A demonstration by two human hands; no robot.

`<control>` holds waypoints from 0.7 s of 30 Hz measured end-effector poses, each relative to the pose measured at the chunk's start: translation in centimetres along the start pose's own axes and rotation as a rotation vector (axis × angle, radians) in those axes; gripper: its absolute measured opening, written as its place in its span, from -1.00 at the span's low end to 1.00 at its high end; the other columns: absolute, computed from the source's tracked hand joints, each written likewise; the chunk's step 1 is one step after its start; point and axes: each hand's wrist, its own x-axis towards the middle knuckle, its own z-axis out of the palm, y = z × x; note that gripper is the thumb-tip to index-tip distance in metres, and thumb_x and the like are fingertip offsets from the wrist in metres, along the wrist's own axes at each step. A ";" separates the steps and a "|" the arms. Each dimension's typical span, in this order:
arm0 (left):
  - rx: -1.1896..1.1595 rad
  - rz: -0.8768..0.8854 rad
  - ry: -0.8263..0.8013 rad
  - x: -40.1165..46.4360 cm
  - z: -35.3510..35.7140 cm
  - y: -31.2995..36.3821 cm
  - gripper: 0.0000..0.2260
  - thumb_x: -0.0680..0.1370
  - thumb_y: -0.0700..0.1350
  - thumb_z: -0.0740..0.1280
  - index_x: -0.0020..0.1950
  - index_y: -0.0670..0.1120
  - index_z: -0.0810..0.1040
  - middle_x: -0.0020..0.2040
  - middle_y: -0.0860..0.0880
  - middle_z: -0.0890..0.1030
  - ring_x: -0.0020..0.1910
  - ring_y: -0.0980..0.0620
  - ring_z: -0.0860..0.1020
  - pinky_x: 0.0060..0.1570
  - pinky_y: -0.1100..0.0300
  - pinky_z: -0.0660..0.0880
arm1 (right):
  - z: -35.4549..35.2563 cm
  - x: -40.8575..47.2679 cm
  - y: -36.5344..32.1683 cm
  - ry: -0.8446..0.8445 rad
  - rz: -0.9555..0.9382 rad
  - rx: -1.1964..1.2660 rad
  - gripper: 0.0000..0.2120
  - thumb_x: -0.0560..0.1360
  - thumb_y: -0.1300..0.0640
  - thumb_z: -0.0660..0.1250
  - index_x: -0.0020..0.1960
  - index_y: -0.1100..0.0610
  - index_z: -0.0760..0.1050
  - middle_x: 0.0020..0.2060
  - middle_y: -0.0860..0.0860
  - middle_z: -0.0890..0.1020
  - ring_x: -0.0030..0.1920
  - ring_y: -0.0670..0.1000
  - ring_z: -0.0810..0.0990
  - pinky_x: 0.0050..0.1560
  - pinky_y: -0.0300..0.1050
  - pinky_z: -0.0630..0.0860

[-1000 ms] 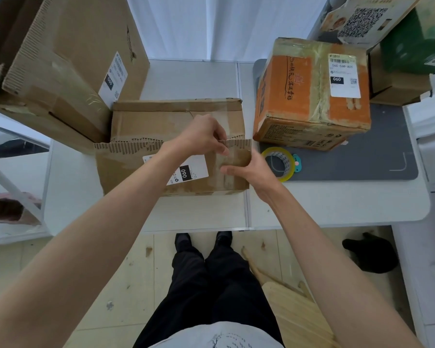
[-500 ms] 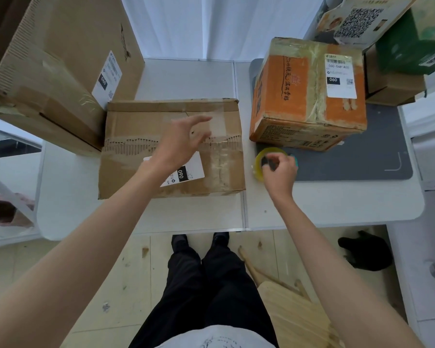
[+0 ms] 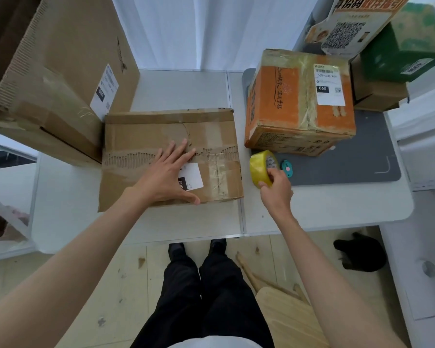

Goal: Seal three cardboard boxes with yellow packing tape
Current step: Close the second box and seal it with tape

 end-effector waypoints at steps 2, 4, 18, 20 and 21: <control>-0.002 0.000 0.019 -0.1 0.6 0.9 0.28 0.12 0.63 0.29 0.66 0.11 -0.16 0.64 0.08 -0.30 0.62 -0.05 -0.31 0.55 -0.03 -0.30 | -0.9 -1.4 -1.4 -0.001 -0.083 0.147 -0.77 0.51 0.32 0.40 0.15 0.19 0.54 0.03 0.07 0.53 0.09 0.14 0.53 0.11 0.04 0.48; -0.037 0.001 0.038 -0.3 1.3 2.1 0.28 0.13 0.62 0.31 0.67 0.11 -0.16 0.65 0.07 -0.26 0.62 -0.06 -0.28 0.57 -0.04 -0.27 | -1.4 -2.9 -3.5 0.004 -0.179 0.231 -0.77 0.50 0.36 0.40 0.13 0.19 0.54 -0.01 0.04 0.51 0.03 0.08 0.52 0.01 -0.14 0.46; -0.737 -0.260 0.730 -7.1 -5.8 2.6 -0.89 0.52 -0.05 0.51 -0.06 -0.08 0.77 -0.23 0.12 0.65 -0.26 0.20 0.60 -0.22 0.33 0.48 | 3.9 -8.6 -14.2 -0.161 -0.468 0.218 -0.72 0.49 0.35 0.43 0.14 0.11 0.56 0.02 -0.09 0.50 0.03 -0.02 0.53 0.19 0.17 0.52; -0.749 -0.290 0.692 -7.9 -6.1 1.7 -0.91 0.48 -0.08 0.54 -0.08 -0.06 0.77 -0.24 0.12 0.68 -0.24 0.21 0.63 -0.17 0.32 0.54 | 4.6 -8.9 -14.8 -0.174 -0.482 0.199 -0.72 0.49 0.31 0.44 0.14 0.07 0.56 0.04 -0.11 0.49 0.04 0.02 0.55 0.17 0.20 0.53; -0.763 -0.306 0.665 -8.2 -6.3 1.3 -0.92 0.46 -0.09 0.56 -0.09 -0.07 0.77 -0.24 0.11 0.70 -0.24 0.21 0.64 -0.16 0.31 0.56 | 4.9 -9.0 -14.9 -0.179 -0.493 0.179 -0.71 0.48 0.31 0.44 0.15 0.06 0.56 0.04 -0.11 0.49 0.05 0.04 0.55 0.16 0.20 0.52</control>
